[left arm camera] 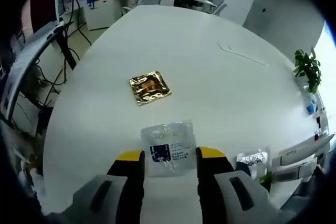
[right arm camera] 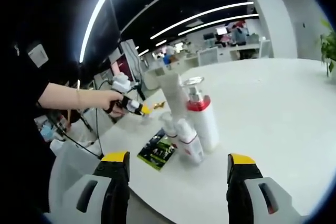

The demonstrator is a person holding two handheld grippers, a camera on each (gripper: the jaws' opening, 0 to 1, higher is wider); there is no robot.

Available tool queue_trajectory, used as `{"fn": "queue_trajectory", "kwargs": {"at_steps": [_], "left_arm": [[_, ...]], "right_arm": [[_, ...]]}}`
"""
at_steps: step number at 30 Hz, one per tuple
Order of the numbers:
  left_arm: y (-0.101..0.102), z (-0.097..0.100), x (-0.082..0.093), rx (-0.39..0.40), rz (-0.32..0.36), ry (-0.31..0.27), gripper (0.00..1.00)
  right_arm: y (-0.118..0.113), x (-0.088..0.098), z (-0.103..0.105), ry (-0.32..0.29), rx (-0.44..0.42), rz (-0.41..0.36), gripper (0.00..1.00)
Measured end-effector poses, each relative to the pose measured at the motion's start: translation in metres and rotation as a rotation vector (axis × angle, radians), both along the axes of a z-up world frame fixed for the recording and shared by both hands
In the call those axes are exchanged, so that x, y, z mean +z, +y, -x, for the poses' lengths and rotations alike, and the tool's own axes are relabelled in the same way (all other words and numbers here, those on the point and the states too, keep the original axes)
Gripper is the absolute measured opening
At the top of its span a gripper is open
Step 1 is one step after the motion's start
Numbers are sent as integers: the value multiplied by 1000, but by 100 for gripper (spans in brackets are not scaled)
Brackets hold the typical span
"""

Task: Arrange the skincare products in the storage area until every visible bottle or jar stands upright without overlapping.

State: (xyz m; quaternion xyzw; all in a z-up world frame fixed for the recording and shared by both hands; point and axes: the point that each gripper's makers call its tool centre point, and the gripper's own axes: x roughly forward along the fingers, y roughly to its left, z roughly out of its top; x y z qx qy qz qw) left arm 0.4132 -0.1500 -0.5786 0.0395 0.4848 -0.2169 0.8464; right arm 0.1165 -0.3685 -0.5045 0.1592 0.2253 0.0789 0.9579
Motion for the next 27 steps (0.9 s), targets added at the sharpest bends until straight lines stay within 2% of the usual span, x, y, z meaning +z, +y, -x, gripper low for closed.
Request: {"fn": "queue_trajectory", "kwargs": {"at_steps": [4,6,11,16,24,27], "left_arm": [[1,14,-1,-25,10,10,34],[2,30,-1,-53,5,19,34],[3,43,-3,-83,7,25,34],[6,60,-12,-110,-1,41,34],[9,92,-14,-156,-16,58,34],[9,94,-18,-168,-19,65,34]], "right_arm": [[1,0,0,0,8,7,79],[1,0,0,-1,11,11,79],[4,0,1,-1,19,20,79],[5,1,1,-2,23,23,79],[6,0,0,-1,31,32,79],[6,0,0,0,33,35,79]]}}
